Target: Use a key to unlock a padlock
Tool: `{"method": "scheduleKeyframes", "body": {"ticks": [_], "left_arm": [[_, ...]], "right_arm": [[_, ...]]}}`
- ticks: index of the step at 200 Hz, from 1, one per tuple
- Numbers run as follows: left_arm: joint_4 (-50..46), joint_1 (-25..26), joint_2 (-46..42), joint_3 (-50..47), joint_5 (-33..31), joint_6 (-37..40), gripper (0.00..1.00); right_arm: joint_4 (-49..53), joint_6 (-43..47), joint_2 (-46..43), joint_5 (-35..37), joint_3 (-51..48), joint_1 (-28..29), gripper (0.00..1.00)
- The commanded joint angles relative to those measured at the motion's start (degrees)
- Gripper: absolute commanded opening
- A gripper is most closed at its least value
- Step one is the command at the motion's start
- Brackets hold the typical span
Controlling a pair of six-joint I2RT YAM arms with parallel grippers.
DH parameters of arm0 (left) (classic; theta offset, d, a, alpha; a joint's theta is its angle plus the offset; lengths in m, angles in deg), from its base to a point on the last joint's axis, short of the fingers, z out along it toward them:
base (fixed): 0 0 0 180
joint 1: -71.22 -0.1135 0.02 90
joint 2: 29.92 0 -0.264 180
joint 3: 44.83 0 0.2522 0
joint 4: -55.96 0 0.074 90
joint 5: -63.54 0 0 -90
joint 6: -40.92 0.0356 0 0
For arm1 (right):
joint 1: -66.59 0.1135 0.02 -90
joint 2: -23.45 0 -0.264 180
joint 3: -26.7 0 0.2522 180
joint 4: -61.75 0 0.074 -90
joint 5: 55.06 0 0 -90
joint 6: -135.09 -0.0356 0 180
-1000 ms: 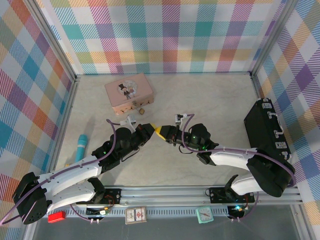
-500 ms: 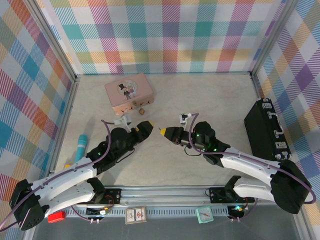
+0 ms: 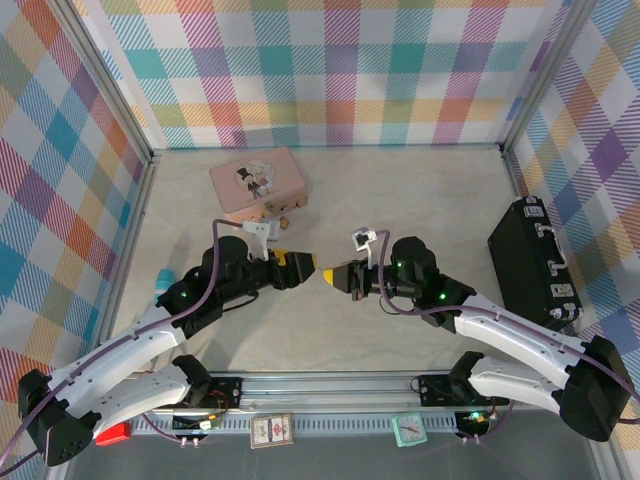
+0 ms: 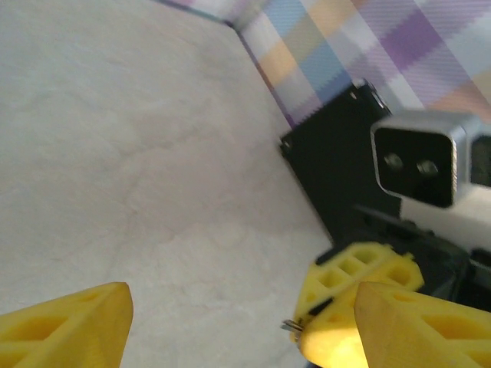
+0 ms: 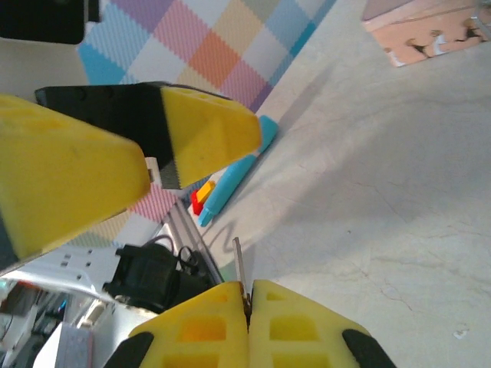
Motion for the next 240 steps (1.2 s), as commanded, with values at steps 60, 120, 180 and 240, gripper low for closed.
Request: {"method": "scheduleKeyframes", "body": {"ticks": [60, 120, 180, 240], "left_arm": [[2.2, 0.1, 1.6, -0.6, 16.2, 8.2, 0.61], [3.0, 0.3, 2.7, -0.5, 17.7, 8.3, 0.37], [2.8, 0.4, 2.7, -0.2, 18.3, 8.3, 0.22], [3.3, 0.4, 3.3, 0.1, 18.5, 7.8, 0.05]], "right_arm": [[1.3, 7.7, -0.7, -7.5, 3.5, 0.2, 0.00], [2.2, 8.1, -0.8, -6.7, 3.5, 0.1, 0.00], [0.9, 6.6, -1.9, -5.6, 2.3, -1.1, 0.00], [-0.7, 5.1, -1.7, -6.7, 1.7, -1.7, 0.00]]}}
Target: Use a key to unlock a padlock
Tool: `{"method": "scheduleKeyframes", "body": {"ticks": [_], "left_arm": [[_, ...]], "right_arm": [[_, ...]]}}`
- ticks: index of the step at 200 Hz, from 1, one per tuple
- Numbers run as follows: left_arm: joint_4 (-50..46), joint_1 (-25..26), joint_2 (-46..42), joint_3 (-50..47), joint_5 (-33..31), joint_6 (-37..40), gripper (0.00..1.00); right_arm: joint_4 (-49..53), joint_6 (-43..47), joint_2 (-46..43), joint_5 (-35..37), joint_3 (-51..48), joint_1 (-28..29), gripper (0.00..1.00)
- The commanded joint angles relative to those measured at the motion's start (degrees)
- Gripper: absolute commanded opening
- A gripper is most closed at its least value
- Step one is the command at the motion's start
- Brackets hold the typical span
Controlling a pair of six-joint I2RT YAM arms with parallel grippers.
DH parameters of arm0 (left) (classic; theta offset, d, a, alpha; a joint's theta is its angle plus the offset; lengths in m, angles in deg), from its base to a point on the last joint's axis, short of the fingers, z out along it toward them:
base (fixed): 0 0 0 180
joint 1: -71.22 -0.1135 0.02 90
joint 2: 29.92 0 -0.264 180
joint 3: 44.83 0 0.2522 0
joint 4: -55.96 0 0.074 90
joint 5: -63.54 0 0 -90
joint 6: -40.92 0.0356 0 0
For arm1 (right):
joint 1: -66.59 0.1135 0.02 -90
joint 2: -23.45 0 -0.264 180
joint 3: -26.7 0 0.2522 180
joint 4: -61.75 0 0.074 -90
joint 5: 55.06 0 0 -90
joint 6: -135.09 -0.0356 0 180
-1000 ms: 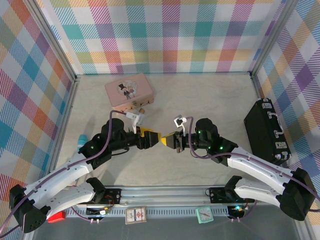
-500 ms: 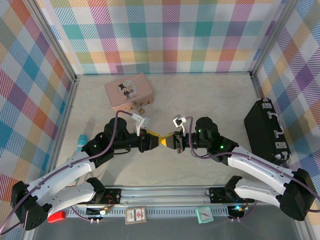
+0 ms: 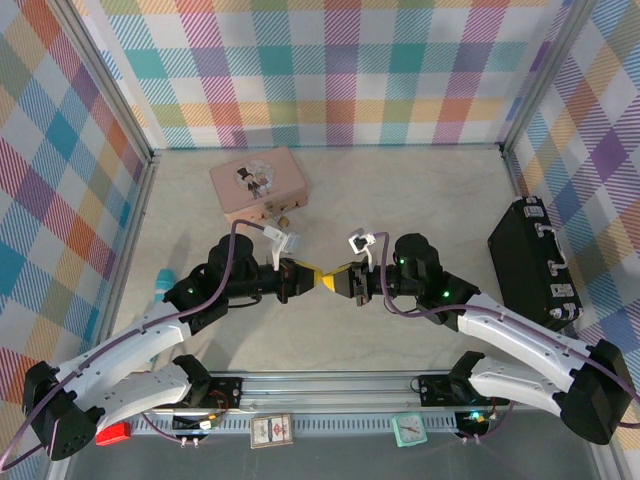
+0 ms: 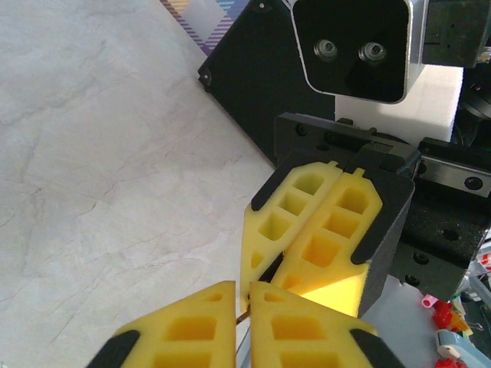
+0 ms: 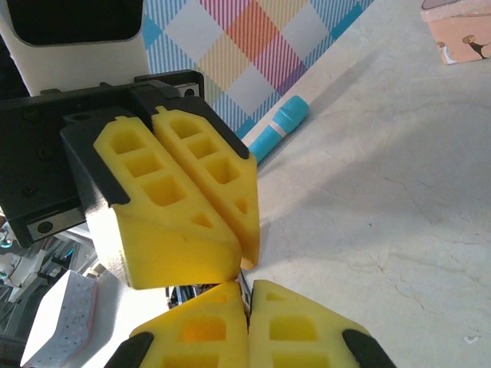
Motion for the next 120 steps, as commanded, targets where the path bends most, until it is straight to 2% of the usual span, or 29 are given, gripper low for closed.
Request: {"method": "scheduleKeyframes", "body": {"ticks": [1, 21, 44, 69, 95, 120], "left_arm": [[1.1, 0.4, 0.6, 0.4, 1.9, 0.0, 0.05], [1.7, 0.4, 0.7, 0.4, 1.8, -0.6, 0.00], [2.9, 0.4, 1.1, 0.2, 0.9, -1.9, 0.00], [5.4, 0.4, 0.6, -1.3, -3.4, -4.9, 0.00], [10.8, 0.4, 0.6, -4.5, -7.2, -8.7, 0.00], [13.8, 0.4, 1.1, -5.8, -7.7, -10.9, 0.00]], "right_arm": [[-3.9, -1.0, -0.8, -0.4, 0.0, -0.4, 0.00], [-4.9, -1.6, -0.5, -0.9, -0.1, -0.6, 0.00], [-6.7, -2.9, -0.3, -1.0, -0.5, -0.6, 0.00], [-12.7, -7.8, -0.4, -2.0, -2.7, -2.2, 0.15], [-20.7, -14.1, 0.7, -4.1, -5.3, -4.4, 0.16], [-24.5, -16.7, 1.6, -5.0, -6.5, -4.9, 0.17]]}}
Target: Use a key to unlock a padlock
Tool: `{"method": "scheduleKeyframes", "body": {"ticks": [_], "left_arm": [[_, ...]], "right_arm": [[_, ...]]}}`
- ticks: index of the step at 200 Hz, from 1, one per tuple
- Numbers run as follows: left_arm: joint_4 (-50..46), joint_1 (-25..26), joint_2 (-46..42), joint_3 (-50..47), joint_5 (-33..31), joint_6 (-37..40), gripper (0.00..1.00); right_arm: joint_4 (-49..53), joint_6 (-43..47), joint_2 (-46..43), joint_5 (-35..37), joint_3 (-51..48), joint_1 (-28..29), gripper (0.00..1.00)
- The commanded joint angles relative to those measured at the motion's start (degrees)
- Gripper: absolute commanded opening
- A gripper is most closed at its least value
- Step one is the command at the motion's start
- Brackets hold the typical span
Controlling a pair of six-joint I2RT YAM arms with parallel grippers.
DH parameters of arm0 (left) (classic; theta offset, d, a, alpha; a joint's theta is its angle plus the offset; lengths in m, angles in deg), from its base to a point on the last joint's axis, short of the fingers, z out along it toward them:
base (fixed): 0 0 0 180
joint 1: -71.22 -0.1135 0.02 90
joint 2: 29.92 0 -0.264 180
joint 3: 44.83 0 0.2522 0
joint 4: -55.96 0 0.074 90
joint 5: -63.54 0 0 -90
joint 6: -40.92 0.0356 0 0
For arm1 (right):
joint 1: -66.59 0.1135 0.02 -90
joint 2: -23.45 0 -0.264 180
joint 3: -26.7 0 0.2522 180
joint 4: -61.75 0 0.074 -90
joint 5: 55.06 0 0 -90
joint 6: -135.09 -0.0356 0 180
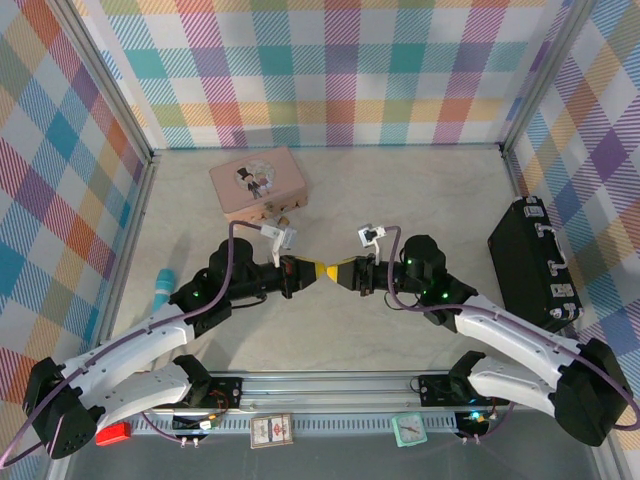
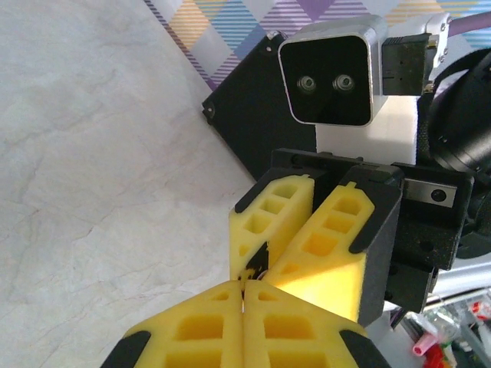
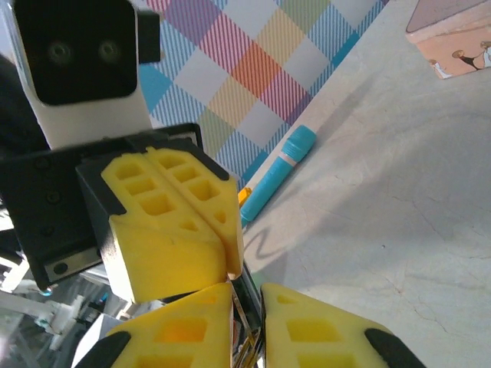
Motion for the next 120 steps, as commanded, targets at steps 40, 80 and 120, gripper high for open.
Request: {"method": "scheduleKeyframes", "body": {"ticks": [40, 80, 120], "left_arm": [[3.6, 0.4, 1.0, -1.9, -3.8, -3.8, 0.00], [4.9, 0.4, 1.0, -2.4, -5.1, -4.9, 0.00], [5.2, 0.3, 0.6, -2.9, -6.4, -5.2, 0.00]], "right_arm": [[-10.6, -4.8, 0.3, -3.4, -1.1, -0.6, 0.19], [-11.1, -4.7, 0.9, -4.1, -1.5, -0.6, 0.21], [-8.3, -3.4, -0.6, -1.7, -1.8, -0.6, 0.28]]}}
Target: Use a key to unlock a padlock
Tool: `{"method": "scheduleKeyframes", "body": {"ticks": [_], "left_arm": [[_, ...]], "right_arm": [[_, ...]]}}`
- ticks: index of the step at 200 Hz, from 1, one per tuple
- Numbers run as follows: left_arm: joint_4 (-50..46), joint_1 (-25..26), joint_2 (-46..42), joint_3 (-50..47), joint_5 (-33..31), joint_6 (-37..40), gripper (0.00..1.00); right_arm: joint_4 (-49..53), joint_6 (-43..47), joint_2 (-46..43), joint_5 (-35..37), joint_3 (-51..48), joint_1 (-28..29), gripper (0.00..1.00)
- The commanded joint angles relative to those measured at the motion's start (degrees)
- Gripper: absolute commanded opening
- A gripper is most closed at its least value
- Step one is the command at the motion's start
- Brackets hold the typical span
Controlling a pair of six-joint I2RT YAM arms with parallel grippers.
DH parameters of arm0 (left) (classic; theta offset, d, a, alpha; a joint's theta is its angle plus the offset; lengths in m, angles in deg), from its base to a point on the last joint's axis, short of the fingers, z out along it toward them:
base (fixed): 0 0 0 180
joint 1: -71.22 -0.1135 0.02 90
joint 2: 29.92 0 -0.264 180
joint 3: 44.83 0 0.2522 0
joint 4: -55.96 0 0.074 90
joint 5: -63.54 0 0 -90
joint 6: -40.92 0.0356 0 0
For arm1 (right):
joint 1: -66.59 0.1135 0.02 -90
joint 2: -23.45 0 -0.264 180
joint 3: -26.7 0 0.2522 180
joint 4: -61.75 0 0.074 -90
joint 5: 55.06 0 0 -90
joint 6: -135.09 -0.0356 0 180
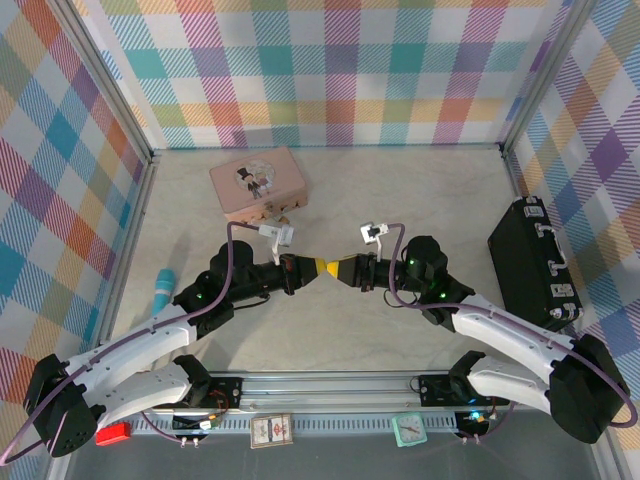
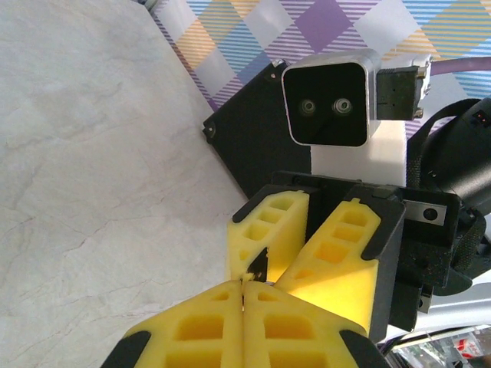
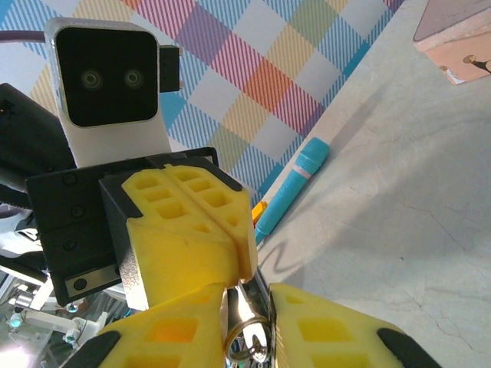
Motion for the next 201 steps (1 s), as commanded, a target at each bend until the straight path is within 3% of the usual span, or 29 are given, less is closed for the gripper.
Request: {"method": "scheduleKeyframes", "body": {"ticks": [1, 49, 106, 169, 201], "left_arm": [[0.4, 0.0, 0.0, -1.5, -3.5, -0.5, 0.00], [-0.5, 0.0, -0.3, -1.1, -3.1, 0.3, 0.00], [-2.9, 0.0, -0.2, 0.7, -0.6, 3.4, 0.00], [0.0, 0.3, 0.5, 1.0, 1.9, 1.9, 0.00], [-0.2, 0.4, -0.2, 0.6, 0.0, 1.7, 0.00]], "right_arm": [[-1.9, 1.1, -1.8, -0.5, -0.3, 0.0, 0.29], [2.1, 1.8, -5.6, 5.8, -1.4, -0.5, 0.34], [4.4, 3.5, -4.6, 3.0, 1.6, -0.5, 0.38], [-0.6, 1.8, 0.9, 0.6, 1.0, -0.5, 0.41], [-2.5, 1.0, 0.8, -0.8, 0.3, -0.5, 0.41]]}}
